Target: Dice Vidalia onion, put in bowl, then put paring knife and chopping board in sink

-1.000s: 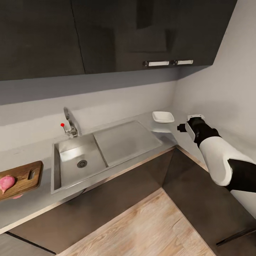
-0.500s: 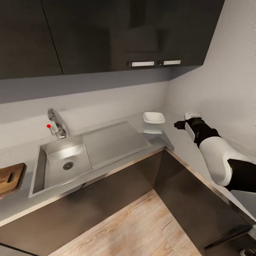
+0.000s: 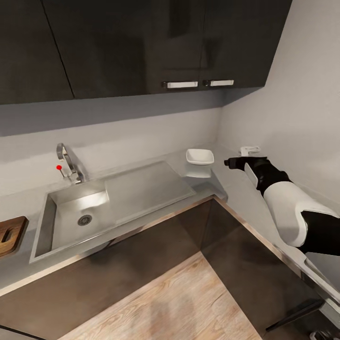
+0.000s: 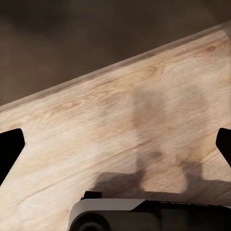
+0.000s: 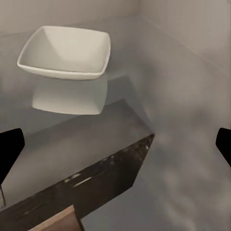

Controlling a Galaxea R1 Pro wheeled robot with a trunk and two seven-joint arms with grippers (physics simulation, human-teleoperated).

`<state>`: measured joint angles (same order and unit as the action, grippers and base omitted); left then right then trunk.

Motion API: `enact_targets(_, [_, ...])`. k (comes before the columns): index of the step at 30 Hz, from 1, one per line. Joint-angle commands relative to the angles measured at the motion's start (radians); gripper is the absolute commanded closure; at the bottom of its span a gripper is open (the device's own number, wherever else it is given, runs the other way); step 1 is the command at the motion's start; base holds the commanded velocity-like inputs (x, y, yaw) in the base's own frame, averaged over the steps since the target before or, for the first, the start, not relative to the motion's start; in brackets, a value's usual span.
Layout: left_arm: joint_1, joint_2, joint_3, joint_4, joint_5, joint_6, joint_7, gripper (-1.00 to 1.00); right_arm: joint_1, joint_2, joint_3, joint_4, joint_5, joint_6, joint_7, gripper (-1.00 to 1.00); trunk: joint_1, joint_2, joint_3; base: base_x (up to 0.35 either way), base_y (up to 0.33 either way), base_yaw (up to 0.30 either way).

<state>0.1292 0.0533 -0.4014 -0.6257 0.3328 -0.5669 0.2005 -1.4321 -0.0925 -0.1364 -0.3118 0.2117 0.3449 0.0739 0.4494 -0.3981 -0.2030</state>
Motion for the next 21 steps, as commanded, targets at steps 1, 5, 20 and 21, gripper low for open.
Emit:
enact_targets(1, [0.0,0.003,-0.008,-0.002,0.005,-0.002,0.01,-1.0,-0.001,0.001,-0.008,-0.001,0.011,0.004,0.008,-1.0,0.001,-0.002,-0.002,0.0,-0.002,0.0])
enact_targets(5, [0.0,0.007,-0.008,-0.002,0.005,-0.002,0.01,-1.0,-0.001,0.002,-0.008,0.016,0.011,0.002,0.008,-1.0,0.001,-0.002,-0.002,0.022,0.0,0.0])
enact_targets(20, [0.0,0.006,-0.008,0.0,0.006,-0.001,0.01,-1.0,0.001,0.003,-0.008,0.068,0.012,0.0,0.006,-1.0,0.001,-0.002,-0.002,0.281,0.0,0.0])
enact_targets(21, [0.0,0.006,-0.008,0.002,0.006,0.0,0.01,-1.0,0.001,0.003,-0.008,0.068,0.012,0.0,0.006,-1.0,0.001,-0.002,-0.002,0.316,0.0,0.0])
